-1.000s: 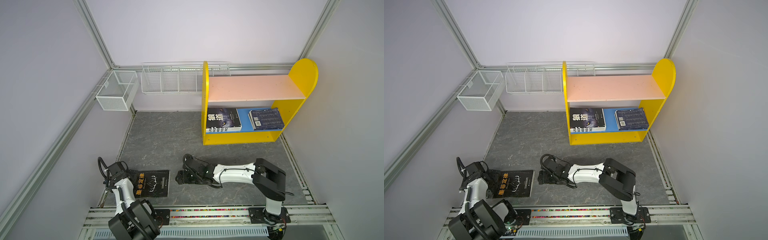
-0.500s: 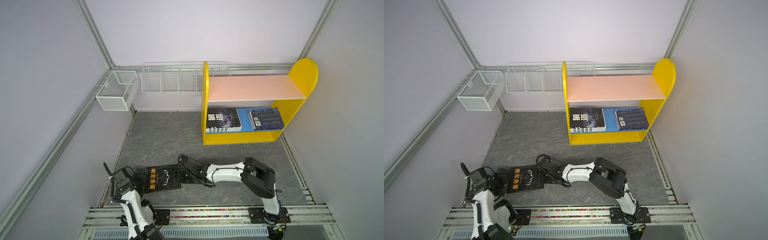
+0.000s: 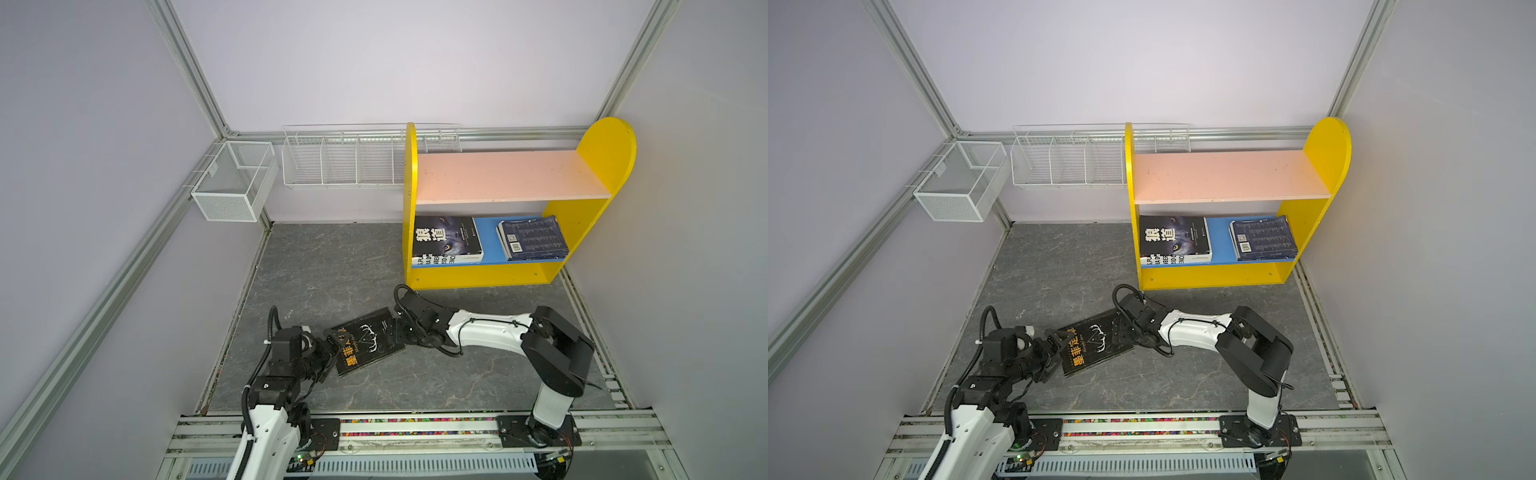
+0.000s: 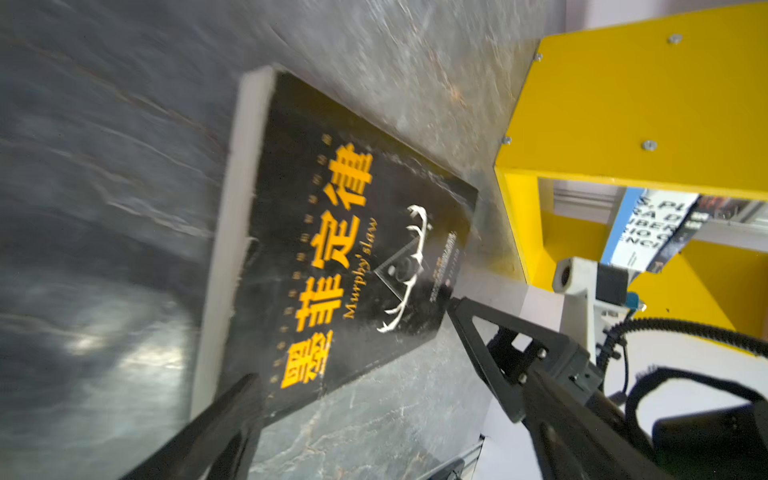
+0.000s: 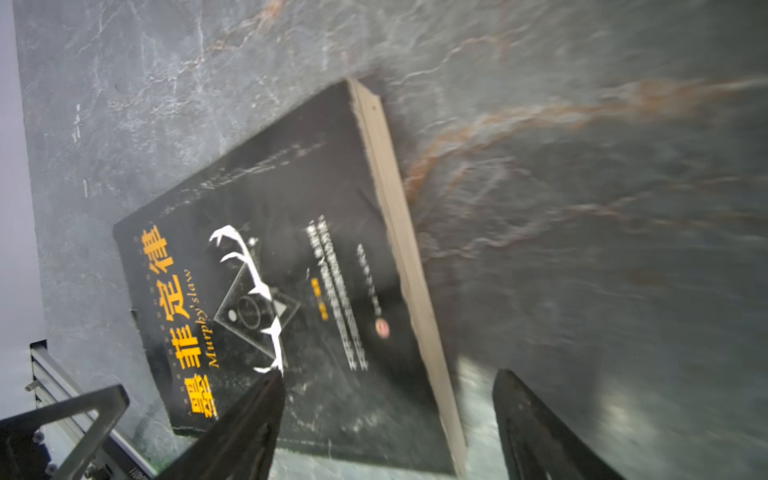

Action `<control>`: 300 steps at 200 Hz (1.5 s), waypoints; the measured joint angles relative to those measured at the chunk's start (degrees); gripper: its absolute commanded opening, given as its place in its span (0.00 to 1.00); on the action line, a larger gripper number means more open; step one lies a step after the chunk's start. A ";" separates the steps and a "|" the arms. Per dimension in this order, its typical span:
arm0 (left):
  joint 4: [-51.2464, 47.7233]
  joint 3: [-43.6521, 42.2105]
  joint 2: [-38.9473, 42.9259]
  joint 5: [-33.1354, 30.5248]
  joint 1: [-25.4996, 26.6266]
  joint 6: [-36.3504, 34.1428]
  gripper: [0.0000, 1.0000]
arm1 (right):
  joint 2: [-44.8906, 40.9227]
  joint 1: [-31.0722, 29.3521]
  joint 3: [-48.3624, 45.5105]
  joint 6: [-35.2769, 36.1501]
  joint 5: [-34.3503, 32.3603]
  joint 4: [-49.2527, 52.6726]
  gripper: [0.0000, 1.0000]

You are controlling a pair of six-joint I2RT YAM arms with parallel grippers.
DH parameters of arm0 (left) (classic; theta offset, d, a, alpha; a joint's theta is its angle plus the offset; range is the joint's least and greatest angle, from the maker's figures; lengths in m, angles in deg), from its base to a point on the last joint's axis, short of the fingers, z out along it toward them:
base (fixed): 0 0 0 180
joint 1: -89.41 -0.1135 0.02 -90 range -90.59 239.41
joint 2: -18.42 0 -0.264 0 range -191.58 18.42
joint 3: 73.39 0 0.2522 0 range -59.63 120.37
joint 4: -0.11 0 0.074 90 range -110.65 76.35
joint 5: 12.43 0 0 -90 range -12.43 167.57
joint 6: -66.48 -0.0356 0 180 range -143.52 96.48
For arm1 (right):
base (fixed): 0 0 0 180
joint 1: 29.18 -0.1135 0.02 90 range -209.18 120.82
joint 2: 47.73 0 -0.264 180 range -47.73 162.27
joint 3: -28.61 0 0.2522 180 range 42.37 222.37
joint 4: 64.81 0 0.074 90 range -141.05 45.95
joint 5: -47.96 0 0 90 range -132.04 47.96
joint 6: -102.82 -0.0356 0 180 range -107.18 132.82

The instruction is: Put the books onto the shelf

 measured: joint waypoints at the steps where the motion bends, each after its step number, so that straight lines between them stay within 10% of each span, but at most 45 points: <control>1: 0.17 0.00 -0.09 -0.07 0.35 0.13 0.97 | -0.26 0.09 -0.17 0.15 -0.04 0.15 0.83; 43: 4.26 3.08 -11.13 -8.81 13.64 3.58 0.91 | -9.29 3.63 -5.22 1.73 -2.03 3.89 0.84; 148: -9.77 13.57 -11.93 -26.77 12.94 -9.44 0.88 | -2.97 -0.17 0.07 8.96 -3.30 4.22 0.70; 300: 7.39 2.21 -18.23 -19.47 6.86 -12.61 0.73 | 10.51 -2.38 10.56 12.76 -5.14 4.76 0.53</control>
